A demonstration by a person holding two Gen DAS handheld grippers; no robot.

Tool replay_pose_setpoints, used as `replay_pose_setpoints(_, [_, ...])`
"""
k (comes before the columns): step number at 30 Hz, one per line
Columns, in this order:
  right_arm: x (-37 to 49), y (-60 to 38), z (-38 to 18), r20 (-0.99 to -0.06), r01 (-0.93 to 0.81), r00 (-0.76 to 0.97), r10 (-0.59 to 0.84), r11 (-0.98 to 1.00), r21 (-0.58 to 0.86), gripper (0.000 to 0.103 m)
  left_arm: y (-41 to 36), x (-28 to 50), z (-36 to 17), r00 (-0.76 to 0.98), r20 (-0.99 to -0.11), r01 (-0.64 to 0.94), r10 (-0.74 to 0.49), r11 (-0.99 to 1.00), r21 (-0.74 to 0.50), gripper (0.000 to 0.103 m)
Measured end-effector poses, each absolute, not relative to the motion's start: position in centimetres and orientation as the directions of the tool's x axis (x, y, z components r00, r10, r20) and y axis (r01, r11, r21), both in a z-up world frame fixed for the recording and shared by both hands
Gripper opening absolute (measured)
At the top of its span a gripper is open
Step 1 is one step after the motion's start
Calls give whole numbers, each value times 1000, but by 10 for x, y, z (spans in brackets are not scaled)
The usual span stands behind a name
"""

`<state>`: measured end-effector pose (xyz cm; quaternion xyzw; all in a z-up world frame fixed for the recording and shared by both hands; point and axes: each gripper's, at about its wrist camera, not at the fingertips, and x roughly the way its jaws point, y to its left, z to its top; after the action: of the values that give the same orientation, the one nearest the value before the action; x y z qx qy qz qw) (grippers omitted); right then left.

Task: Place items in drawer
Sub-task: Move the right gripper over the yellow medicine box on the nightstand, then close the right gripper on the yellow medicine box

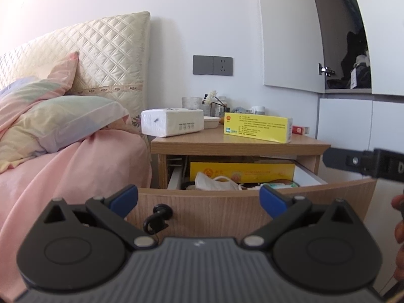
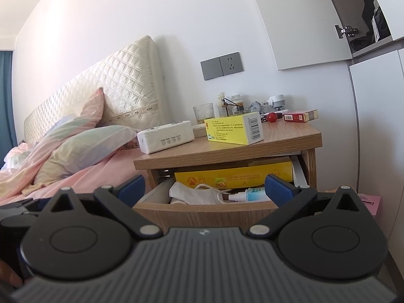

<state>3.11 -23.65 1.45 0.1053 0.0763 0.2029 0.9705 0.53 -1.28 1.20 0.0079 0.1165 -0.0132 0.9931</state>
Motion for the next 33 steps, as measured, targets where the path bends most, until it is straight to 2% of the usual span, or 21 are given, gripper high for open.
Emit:
replay_pose_setpoints(5, [47, -236, 34, -102, -391, 904, 415, 900, 190, 103, -9, 2, 13, 973, -229, 41, -39, 999, 3, 103])
replay_pose_setpoints(13, [114, -221, 103, -147, -495, 850, 506, 862, 109, 103, -8, 0, 14, 971, -230, 64, -66, 998, -14, 103])
replay_pose_setpoints(21, [214, -207, 132, -299, -486, 816, 495, 867, 108, 103, -6, 2, 12, 968, -240, 74, -76, 997, -17, 103])
replay_pose_setpoints(31, [319, -181, 112, -520, -474, 738, 430, 879, 54, 102, -3, 4, 10, 966, -248, 73, -74, 997, -14, 103])
replay_pose_setpoints(33, [329, -177, 104, -551, -464, 730, 404, 885, 35, 93, -3, 5, 10, 966, -250, 71, -72, 997, -14, 103])
